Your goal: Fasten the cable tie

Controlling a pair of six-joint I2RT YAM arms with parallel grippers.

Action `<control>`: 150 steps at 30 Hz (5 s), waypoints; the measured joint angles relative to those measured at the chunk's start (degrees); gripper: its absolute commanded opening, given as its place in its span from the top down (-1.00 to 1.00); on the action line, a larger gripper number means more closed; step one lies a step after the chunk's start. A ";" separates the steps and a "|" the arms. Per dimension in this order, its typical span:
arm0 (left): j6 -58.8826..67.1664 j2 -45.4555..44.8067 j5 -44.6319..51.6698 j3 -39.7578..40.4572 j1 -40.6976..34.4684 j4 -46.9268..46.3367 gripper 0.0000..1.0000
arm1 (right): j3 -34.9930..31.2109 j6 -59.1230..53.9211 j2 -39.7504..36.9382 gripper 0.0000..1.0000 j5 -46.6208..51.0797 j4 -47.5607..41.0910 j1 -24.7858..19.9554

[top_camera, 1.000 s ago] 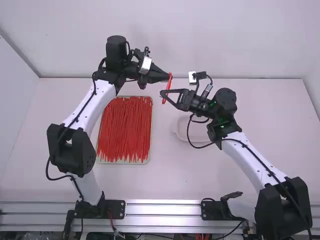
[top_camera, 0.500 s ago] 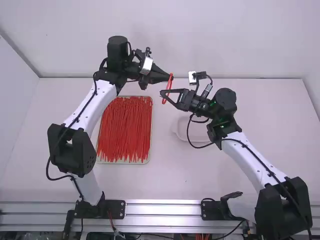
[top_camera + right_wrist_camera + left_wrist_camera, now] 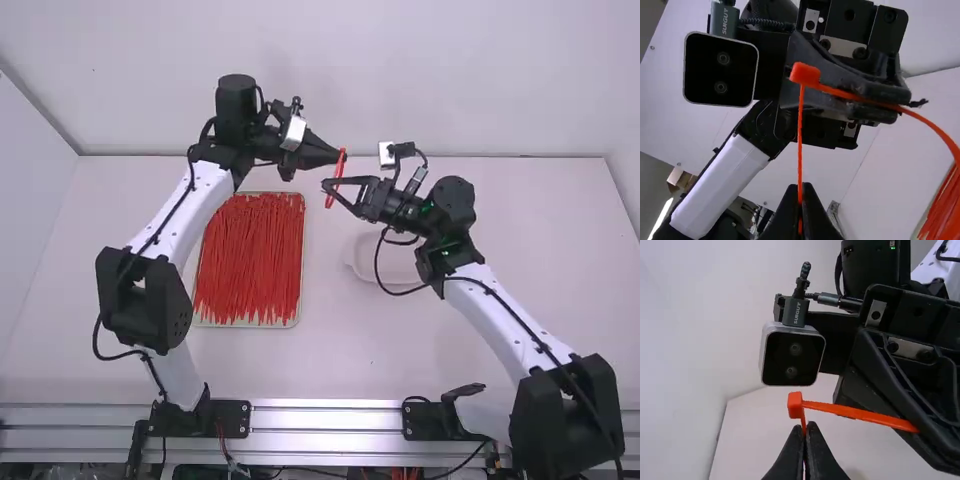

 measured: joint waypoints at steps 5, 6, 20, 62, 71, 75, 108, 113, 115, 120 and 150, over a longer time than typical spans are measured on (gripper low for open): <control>0.02 0.02 -0.13 0.02 -0.07 0.07 0.97 | 0.00 2.93 0.00 1.00 -2.16 1.46 -1.73; 0.33 0.00 -0.13 0.00 -0.07 0.24 0.97 | 0.00 3.85 0.00 1.00 -2.45 1.46 -2.01; 4.57 0.00 -0.09 0.02 -0.72 0.22 0.97 | 0.00 7.34 0.00 1.00 -2.23 3.48 -2.23; 16.52 0.00 -0.83 -2.78 -2.89 1.73 0.97 | 0.02 6.62 -0.02 1.00 -5.51 1.31 -5.38; 16.61 0.00 -1.64 -2.82 -2.93 1.68 0.97 | 0.02 5.55 -0.02 1.00 -6.25 1.01 -6.36; 17.57 0.00 -1.64 -2.82 -2.95 1.73 0.97 | 0.02 4.70 0.00 1.00 -6.27 1.01 -6.36; 35.91 -0.04 -1.88 -2.82 -3.58 -12.96 0.97 | 0.00 3.63 0.07 1.00 -8.68 0.35 -7.98; 36.92 -0.39 -2.80 -2.82 -3.58 -13.05 0.97 | 0.02 3.48 0.94 1.00 -8.96 1.07 -7.98; 37.29 -0.68 -3.19 -2.82 -3.58 -13.03 0.97 | 0.13 3.23 1.49 1.00 -9.57 2.19 -7.96; 37.24 -1.22 -3.17 -2.82 -3.45 -13.05 0.97 | 0.17 3.21 2.34 1.00 -10.69 4.15 -7.96; 31.54 -1.99 -1.33 -3.58 -1.44 -13.22 0.94 | 1.55 2.54 2.62 -0.07 -13.46 4.02 -9.90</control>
